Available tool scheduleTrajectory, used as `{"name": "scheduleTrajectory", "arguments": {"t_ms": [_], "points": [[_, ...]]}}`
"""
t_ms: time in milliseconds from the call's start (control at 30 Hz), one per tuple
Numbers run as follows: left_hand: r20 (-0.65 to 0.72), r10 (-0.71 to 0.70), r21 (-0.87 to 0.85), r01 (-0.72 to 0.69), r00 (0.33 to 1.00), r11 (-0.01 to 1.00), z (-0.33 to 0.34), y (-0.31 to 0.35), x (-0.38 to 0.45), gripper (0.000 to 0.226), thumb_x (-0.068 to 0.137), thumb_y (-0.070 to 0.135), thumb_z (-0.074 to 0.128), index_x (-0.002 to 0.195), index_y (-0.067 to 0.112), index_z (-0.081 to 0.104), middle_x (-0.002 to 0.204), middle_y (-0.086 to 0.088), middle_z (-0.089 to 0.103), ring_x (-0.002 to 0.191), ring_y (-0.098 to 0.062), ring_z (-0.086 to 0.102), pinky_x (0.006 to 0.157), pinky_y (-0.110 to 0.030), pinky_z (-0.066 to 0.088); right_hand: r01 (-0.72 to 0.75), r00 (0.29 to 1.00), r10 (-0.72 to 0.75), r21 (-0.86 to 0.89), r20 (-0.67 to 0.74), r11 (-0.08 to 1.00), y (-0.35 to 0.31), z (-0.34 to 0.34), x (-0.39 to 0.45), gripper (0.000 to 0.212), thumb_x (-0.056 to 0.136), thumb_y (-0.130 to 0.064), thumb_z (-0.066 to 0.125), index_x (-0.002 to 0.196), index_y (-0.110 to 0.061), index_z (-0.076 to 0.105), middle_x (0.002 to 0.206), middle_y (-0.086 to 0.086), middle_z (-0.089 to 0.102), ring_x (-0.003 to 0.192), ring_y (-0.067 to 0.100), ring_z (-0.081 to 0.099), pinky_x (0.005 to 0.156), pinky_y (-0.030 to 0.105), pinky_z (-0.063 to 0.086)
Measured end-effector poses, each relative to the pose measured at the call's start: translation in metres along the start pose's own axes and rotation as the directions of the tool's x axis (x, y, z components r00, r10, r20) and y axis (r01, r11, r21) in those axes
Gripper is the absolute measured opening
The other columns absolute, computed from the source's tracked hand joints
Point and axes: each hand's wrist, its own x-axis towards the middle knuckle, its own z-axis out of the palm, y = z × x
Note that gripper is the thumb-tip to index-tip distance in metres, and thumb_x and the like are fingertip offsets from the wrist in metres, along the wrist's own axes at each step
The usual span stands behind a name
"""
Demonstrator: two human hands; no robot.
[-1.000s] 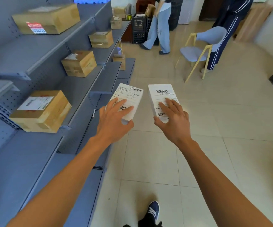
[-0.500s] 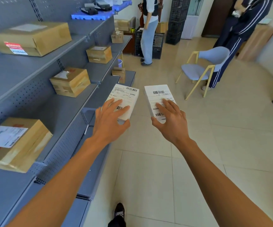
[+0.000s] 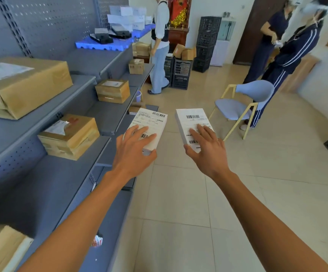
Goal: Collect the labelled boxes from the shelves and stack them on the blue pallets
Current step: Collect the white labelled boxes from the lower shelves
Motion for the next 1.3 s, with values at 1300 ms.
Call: {"name": "scheduleTrajectory", "arguments": {"t_ms": [1300], "points": [[-0.004, -0.083, 0.096, 0.083, 0.997, 0.992, 0.232, -0.034, 0.523, 0.055, 0.083, 0.048, 0.053, 0.134, 0.030, 0.063, 0.154, 0.005, 0.045, 0.147, -0.021, 0.026, 0.116, -0.052, 0.022, -0.020, 0.996, 0.012, 0.093, 0.085, 0.995, 0.266, 0.153, 0.490, 0.057, 0.091, -0.051, 0.056, 0.144, -0.031, 0.049, 0.161, -0.004, 0.033, 0.150, 0.017, 0.022, 0.112, 0.049, 0.029]]}}
